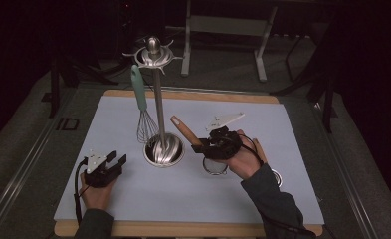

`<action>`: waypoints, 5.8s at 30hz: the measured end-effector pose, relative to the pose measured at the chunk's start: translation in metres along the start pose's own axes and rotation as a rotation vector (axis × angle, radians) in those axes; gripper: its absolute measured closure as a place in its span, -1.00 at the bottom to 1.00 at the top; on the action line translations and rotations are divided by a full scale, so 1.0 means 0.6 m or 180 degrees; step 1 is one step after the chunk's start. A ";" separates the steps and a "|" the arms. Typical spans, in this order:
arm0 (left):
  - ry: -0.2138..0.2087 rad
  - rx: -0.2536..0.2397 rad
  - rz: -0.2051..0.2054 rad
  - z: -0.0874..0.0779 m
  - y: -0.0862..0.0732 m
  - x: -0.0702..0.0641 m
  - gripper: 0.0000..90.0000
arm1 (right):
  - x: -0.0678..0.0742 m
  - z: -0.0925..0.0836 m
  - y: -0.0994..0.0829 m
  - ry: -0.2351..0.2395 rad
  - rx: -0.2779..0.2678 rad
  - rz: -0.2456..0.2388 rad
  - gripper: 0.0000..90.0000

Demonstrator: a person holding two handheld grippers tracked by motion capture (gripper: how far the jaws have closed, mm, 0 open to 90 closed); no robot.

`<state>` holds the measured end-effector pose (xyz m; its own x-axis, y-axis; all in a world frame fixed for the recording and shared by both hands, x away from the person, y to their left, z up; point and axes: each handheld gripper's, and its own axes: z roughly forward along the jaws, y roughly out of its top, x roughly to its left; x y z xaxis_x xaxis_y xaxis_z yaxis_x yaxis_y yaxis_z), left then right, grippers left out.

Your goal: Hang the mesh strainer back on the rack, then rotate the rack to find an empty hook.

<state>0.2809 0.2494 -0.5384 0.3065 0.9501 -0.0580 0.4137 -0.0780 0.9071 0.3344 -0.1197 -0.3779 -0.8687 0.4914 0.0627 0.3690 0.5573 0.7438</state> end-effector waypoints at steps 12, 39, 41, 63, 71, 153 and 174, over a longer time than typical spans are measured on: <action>0.0001 -0.0002 -0.0001 0.000 0.000 0.000 0.26 | 0.015 -0.012 0.011 -0.0024 -0.0164 -0.0055 0.58; 0.0002 -0.0002 -0.0001 0.000 0.000 0.000 0.26 | 0.033 -0.030 0.028 -0.0117 -0.0510 -0.0137 0.58; 0.0003 -0.0001 0.0001 0.000 0.000 0.000 0.26 | 0.035 -0.031 0.030 -0.0115 -0.0538 -0.0137 0.58; 0.0000 -0.0001 0.0000 0.000 0.000 0.000 0.26 | 0.045 -0.037 0.046 -0.0152 -0.0713 -0.0197 0.58; 0.0000 -0.0001 -0.0008 0.000 0.000 0.000 0.26 | 0.047 -0.041 0.048 -0.0174 -0.0803 -0.0210 0.58; -0.0004 -0.0004 -0.0005 0.000 0.000 0.000 0.26 | 0.041 -0.031 0.120 -0.0307 -0.1489 -0.0264 0.57; 0.0000 -0.0003 -0.0004 0.000 0.000 0.000 0.26 | 0.024 -0.006 0.136 -0.0339 -0.1338 -0.0231 0.35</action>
<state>0.2809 0.2497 -0.5384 0.3061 0.9502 -0.0592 0.4133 -0.0766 0.9074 0.3504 -0.0696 -0.3137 -0.8403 0.5396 -0.0524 0.1224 0.2830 0.9513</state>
